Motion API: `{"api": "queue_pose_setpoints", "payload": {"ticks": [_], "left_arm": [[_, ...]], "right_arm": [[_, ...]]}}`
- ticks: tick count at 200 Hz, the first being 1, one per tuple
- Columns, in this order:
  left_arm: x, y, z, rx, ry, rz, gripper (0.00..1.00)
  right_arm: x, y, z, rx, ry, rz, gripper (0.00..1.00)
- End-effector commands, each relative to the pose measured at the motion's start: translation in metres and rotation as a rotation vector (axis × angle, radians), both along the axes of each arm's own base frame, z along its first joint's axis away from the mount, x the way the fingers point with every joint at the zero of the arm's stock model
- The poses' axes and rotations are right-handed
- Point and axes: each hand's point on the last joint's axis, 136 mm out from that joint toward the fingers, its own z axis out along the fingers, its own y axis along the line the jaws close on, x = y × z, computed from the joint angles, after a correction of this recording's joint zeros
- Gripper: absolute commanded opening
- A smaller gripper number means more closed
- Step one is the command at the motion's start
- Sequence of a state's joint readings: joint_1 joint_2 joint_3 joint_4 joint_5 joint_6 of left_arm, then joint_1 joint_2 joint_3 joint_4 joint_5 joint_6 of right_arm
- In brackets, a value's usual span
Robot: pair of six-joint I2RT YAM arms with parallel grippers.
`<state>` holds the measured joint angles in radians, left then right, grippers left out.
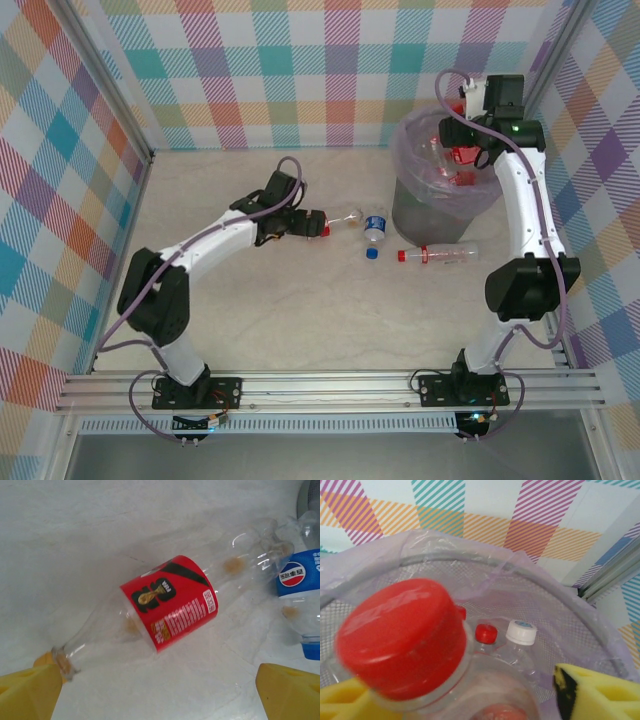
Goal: Put the plastic bottles in the bin
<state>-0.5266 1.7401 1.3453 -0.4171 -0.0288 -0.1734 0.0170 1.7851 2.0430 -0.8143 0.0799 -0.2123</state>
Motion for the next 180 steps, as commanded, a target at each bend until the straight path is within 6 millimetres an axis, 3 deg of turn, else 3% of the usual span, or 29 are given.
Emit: {"api": "queue_pose_setpoints", "payload": {"ticks": [1, 32, 60, 78, 130, 180], "left_arm": [[0.015, -0.012, 0.003, 0.002, -0.004, -0.128, 1.00], [0.023, -0.018, -0.013, 0.043, 0.037, -0.186, 1.00], [0.028, -0.025, -0.029, 0.031, 0.072, -0.212, 1.00], [0.026, -0.031, -0.038, 0.018, 0.099, -0.242, 1.00], [0.008, -0.036, -0.058, -0.003, 0.163, -0.310, 1.00], [-0.009, -0.030, -0.074, 0.051, 0.207, -0.320, 1.00]], "right_arm": [[-0.022, 0.014, 0.043, 0.036, -0.051, 0.063, 0.84], [-0.053, 0.012, 0.074, 0.109, -0.052, 0.002, 0.91], [-0.085, 0.015, 0.079, 0.244, -0.037, -0.062, 0.91], [-0.108, 0.029, 0.080, 0.355, -0.029, -0.036, 0.91], [-0.162, 0.054, 0.062, 0.552, 0.017, 0.018, 0.90], [-0.190, 0.058, 0.031, 0.624, 0.075, -0.012, 0.90]]}}
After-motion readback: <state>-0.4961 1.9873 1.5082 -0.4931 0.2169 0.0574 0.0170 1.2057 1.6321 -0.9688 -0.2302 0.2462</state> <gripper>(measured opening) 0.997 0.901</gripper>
